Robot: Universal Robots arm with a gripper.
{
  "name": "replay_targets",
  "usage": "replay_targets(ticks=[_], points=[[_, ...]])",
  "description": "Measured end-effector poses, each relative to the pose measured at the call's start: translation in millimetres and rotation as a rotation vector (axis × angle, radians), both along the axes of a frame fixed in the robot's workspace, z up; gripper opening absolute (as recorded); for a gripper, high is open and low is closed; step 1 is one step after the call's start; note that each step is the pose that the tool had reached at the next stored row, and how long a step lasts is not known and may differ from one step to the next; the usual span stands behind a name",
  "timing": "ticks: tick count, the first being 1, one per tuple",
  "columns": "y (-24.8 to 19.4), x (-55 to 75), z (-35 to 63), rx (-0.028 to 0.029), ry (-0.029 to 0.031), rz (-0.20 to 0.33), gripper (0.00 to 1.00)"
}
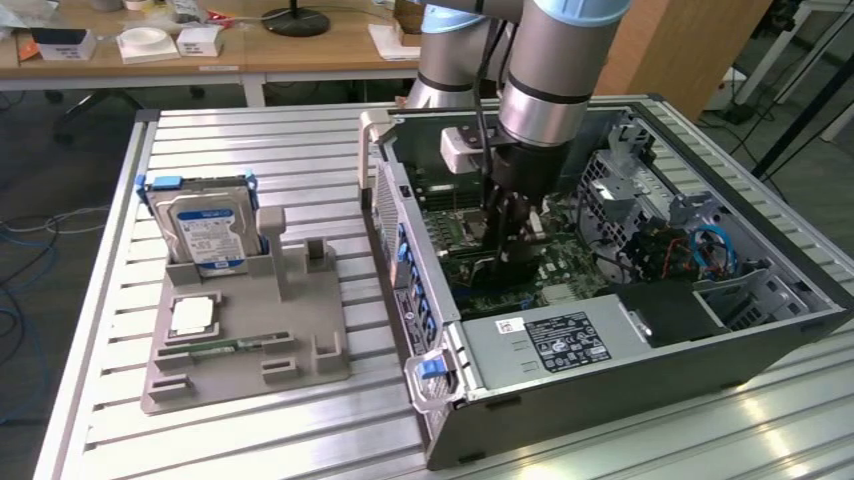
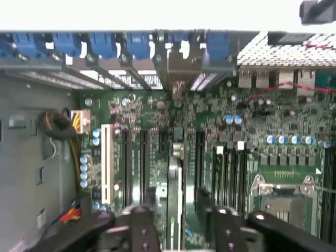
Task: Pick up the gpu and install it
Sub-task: 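Insert the gpu into the slot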
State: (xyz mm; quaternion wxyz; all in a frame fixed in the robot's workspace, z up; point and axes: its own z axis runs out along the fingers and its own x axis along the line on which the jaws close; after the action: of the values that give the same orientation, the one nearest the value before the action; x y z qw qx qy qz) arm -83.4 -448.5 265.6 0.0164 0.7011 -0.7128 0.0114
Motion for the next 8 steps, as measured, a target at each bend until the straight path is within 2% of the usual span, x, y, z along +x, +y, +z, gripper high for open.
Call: replay_targets(ticks=[1,2,4,5,8], points=[[0.0,0.0,0.0,0.0001,0.0000,0.000,0.38],[0.0,0.0,0.0,0.0004,0.0000,0.000,0.38],[0.0,0.0,0.1,0.0006,0.0001,0.000,0.27],[0.0,0.0,0.1,0.0008,0.0001,0.000,0.27],[0.0,0.0,0.1,0.0014,0.0001,0.000,0.15]])
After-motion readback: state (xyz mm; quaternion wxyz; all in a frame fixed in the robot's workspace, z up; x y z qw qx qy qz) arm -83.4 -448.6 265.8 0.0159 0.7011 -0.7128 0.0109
